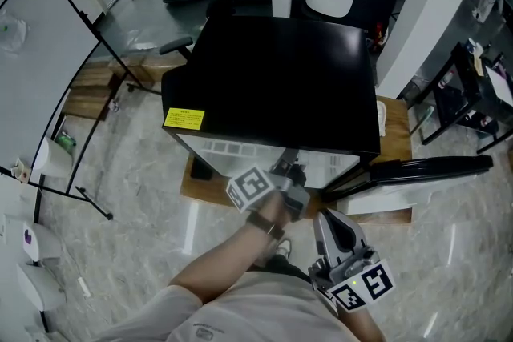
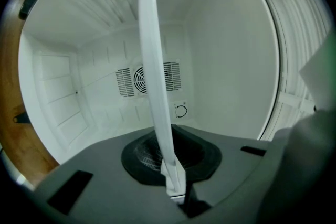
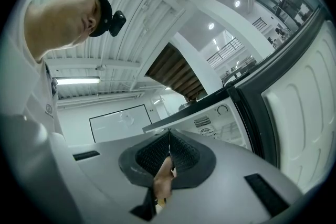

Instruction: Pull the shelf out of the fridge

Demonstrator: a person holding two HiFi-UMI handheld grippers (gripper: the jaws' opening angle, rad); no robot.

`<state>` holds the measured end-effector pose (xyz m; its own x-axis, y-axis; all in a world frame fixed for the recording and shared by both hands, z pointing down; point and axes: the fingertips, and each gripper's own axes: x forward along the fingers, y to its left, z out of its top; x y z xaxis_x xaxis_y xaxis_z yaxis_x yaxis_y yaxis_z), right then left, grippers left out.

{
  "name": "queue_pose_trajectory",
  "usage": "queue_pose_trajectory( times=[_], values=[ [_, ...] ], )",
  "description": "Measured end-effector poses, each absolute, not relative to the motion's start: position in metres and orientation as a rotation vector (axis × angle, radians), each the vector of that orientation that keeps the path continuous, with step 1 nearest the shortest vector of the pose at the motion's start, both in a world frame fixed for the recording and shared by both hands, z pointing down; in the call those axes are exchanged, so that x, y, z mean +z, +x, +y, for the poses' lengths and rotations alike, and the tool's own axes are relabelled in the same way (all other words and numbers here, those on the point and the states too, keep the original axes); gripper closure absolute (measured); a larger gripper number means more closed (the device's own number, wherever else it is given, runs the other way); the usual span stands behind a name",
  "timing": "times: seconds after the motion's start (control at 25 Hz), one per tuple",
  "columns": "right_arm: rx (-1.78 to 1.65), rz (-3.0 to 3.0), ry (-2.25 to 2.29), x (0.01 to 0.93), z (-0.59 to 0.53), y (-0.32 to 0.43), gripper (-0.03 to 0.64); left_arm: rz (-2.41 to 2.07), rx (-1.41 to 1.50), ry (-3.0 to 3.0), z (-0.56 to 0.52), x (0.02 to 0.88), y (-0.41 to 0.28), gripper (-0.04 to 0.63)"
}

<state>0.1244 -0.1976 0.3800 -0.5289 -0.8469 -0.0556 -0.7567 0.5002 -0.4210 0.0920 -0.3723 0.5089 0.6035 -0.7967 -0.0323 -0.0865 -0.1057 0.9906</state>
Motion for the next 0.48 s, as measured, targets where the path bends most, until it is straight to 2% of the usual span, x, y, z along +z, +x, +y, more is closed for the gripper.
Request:
queue_pose_trajectory(
  times=[0.48],
  values=[
    [-0.530, 2.489, -1.320, 0.383, -0.186, 0.124, 0.600, -0.774, -0.715, 1.574, -0.348, 0.508, 0.087, 0.571]
  ],
)
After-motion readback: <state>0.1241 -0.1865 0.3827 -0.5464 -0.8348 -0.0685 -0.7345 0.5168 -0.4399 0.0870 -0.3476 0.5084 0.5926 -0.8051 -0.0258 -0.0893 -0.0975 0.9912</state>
